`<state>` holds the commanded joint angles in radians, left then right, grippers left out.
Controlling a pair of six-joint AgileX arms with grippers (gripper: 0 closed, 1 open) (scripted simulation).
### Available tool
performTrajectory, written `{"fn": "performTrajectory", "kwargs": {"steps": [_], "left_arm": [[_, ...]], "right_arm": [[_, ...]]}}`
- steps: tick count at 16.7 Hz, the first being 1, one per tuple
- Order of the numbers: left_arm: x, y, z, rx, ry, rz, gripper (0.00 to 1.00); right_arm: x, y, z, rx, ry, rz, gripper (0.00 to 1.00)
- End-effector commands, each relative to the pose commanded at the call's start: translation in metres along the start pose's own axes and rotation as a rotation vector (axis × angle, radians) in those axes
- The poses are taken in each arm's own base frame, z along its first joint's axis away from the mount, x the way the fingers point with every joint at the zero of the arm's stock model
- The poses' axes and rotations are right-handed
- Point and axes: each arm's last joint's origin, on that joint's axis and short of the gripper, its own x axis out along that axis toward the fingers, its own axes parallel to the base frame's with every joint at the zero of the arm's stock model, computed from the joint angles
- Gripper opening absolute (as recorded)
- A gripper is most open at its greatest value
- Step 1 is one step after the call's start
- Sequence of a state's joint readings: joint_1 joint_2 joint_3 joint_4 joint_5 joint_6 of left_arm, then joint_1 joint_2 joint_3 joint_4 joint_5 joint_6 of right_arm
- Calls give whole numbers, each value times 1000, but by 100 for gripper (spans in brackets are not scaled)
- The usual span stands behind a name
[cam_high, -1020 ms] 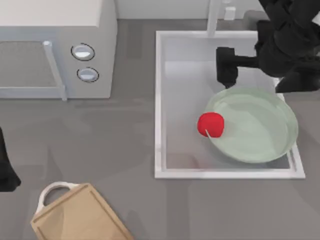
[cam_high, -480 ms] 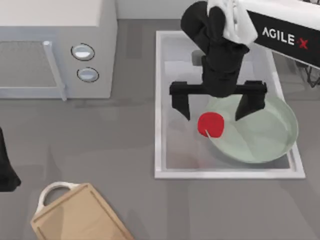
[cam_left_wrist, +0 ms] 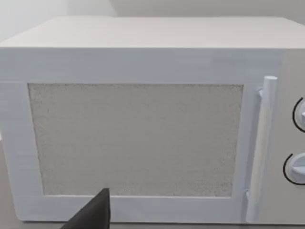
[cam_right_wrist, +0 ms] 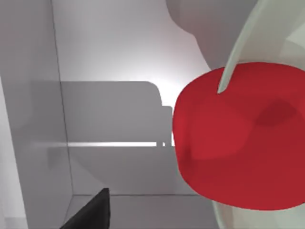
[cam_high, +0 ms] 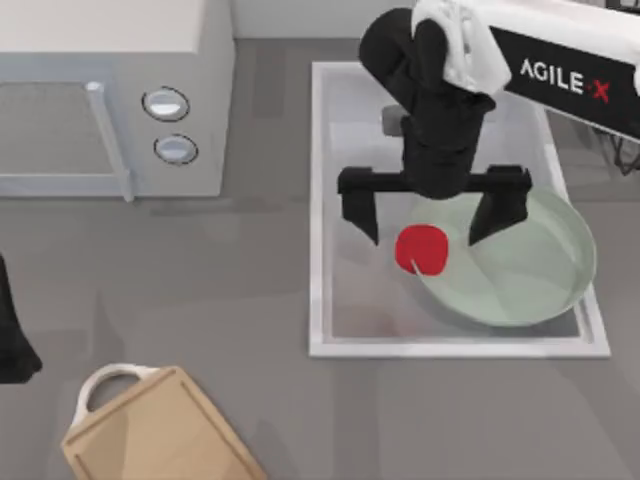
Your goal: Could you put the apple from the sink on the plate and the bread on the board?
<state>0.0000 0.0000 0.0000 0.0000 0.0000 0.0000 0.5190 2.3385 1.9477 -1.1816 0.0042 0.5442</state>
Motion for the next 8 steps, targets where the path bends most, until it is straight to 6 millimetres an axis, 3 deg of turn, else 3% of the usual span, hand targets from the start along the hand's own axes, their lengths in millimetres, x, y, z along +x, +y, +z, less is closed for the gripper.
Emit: {"fn": "performTrajectory", "kwargs": {"steps": [8], "left_arm": [[0, 0, 0, 0, 0, 0, 100]], "right_arm": [[78, 2, -1, -4, -2, 1, 100]]}}
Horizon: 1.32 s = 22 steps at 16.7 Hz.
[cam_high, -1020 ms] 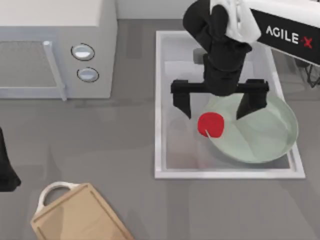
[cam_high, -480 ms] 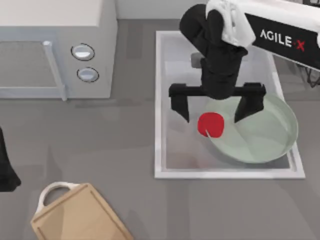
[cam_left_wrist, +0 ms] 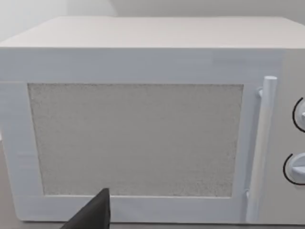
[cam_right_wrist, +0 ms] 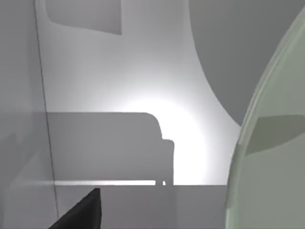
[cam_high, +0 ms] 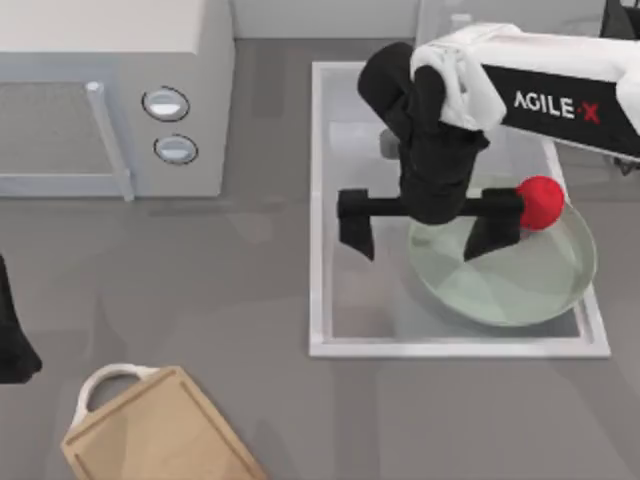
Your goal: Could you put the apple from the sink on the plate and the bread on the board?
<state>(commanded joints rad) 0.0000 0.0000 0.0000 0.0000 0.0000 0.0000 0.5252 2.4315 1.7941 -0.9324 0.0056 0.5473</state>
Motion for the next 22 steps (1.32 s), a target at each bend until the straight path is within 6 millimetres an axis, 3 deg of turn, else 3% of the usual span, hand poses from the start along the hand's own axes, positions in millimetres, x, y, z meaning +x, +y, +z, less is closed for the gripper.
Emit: {"fn": "performTrajectory", "kwargs": {"steps": [4, 17, 22], "left_arm": [[0, 0, 0, 0, 0, 0, 100], [0, 0, 0, 0, 0, 0, 100], [0, 0, 0, 0, 0, 0, 100]], "right_arm": [[1, 0, 0, 0, 1, 0, 100], [1, 0, 0, 0, 1, 0, 2], [1, 0, 0, 0, 1, 0, 0]]}}
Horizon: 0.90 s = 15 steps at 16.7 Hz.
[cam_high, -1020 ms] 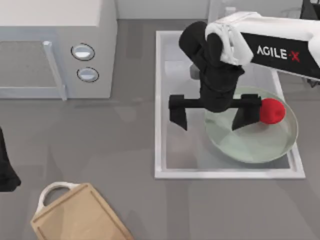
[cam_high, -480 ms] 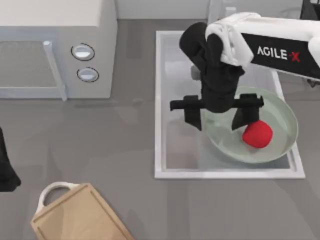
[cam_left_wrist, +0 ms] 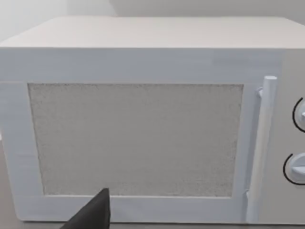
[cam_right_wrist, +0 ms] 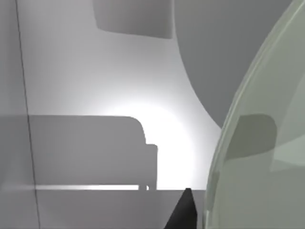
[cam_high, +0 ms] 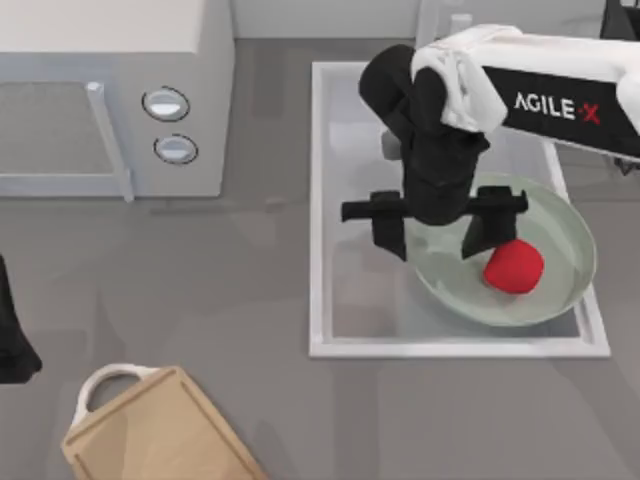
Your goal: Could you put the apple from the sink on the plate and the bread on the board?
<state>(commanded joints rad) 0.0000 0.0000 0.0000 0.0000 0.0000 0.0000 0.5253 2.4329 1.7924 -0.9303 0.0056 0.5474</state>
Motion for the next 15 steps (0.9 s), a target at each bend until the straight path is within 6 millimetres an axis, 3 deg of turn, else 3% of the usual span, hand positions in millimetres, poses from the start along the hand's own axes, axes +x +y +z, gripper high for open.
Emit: {"fn": "performTrajectory", "kwargs": {"steps": [3, 4, 7, 13, 15], "left_arm": [[0, 0, 0, 0, 0, 0, 100], [0, 0, 0, 0, 0, 0, 100], [0, 0, 0, 0, 0, 0, 100], [0, 0, 0, 0, 0, 0, 100], [0, 0, 0, 0, 0, 0, 100]], "right_arm": [[0, 0, 0, 0, 0, 0, 0], [-48, -4, -4, -23, -69, -28, 0], [-59, -3, -2, -23, -73, -26, 0], [-130, -3, -2, -23, -61, -33, 0], [-145, -4, -4, -23, -68, -29, 0]]}}
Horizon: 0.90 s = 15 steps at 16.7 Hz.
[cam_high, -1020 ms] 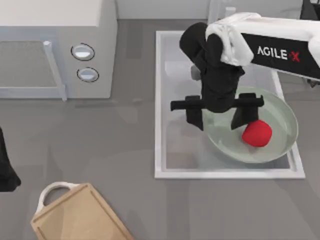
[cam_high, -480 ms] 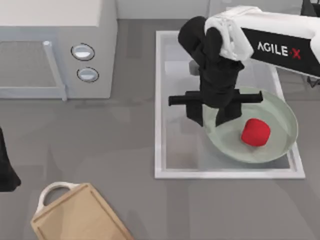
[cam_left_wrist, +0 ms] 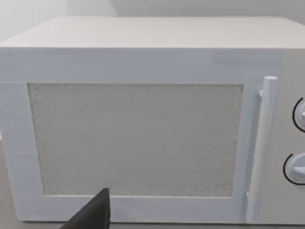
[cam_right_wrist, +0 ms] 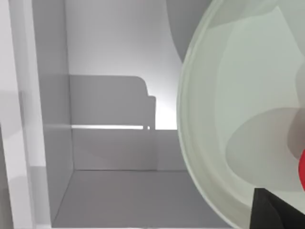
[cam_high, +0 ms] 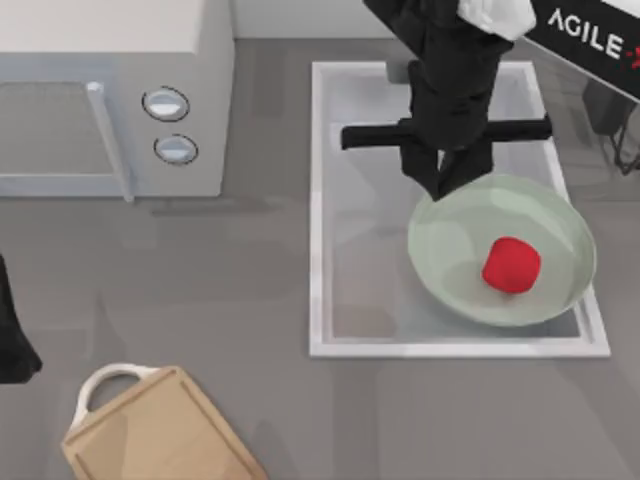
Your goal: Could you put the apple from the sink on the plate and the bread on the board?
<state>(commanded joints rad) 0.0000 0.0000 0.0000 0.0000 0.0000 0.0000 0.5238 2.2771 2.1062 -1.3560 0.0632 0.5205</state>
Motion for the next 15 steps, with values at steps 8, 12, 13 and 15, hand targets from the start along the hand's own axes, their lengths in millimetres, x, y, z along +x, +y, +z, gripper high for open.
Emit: {"fn": "performTrajectory", "kwargs": {"steps": [8, 12, 13, 15], "left_arm": [[0, 0, 0, 0, 0, 0, 100], [0, 0, 0, 0, 0, 0, 100], [0, 0, 0, 0, 0, 0, 100], [0, 0, 0, 0, 0, 0, 100]], "right_arm": [[-24, -2, -1, -1, -55, 18, 0], [-54, -13, -3, 1, -122, 38, 0], [-60, -16, -3, 2, -134, 42, 0], [-69, -22, -4, 3, -151, 47, 0]]}}
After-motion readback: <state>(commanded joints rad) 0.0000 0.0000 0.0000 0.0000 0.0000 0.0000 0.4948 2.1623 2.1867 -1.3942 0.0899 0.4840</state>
